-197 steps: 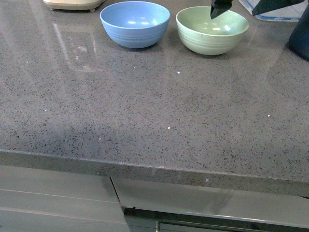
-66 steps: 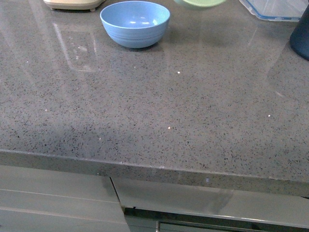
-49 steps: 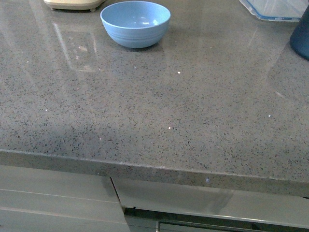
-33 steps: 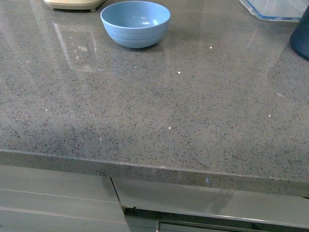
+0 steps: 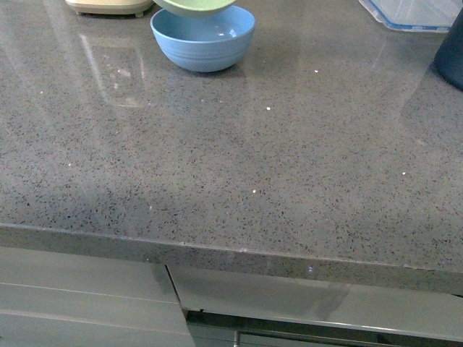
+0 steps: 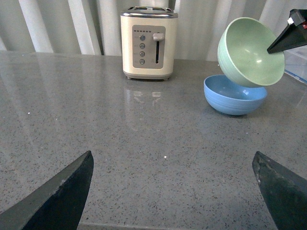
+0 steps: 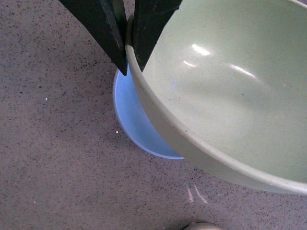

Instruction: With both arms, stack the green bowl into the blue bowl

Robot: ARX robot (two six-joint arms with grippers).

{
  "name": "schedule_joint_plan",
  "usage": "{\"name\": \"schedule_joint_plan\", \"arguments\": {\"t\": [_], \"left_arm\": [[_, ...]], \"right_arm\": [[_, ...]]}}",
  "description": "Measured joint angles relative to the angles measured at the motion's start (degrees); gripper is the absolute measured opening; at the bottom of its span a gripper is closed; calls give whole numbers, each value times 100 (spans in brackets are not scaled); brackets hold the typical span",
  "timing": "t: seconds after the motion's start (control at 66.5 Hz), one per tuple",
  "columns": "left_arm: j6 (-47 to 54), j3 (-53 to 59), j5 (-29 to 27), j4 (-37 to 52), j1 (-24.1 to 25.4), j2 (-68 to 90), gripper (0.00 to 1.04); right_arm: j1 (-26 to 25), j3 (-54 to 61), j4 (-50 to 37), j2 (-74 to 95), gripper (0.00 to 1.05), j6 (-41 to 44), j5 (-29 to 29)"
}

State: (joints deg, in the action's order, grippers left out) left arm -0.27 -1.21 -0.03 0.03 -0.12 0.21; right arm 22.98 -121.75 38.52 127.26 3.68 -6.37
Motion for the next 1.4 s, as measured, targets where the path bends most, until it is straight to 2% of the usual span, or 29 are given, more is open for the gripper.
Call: {"name": "schedule_joint_plan", "arguments": {"t": [0.436,0.857,1.068,1.128,1.309,1.399], "left_arm": [[0,0,0,0,0,0,98],[2,0,0,0,0,0,98],[0,0,2,0,0,0,98],[0,0,0,0,0,0,98],[0,0,0,0,0,0,98],[0,0,0,0,0,0,98]], "right_arm": [[15,-584,109,496,1,4,-24],[-136,-446,-52,551,2,15,-61],[-181,-437,-59,551,35,-76,-151],[-201,-393,-68,551,47,-155,-173],[-264,-133,-160,446,74,-284,-173],[-356,271,-306,151,93,-382,-177]]}}
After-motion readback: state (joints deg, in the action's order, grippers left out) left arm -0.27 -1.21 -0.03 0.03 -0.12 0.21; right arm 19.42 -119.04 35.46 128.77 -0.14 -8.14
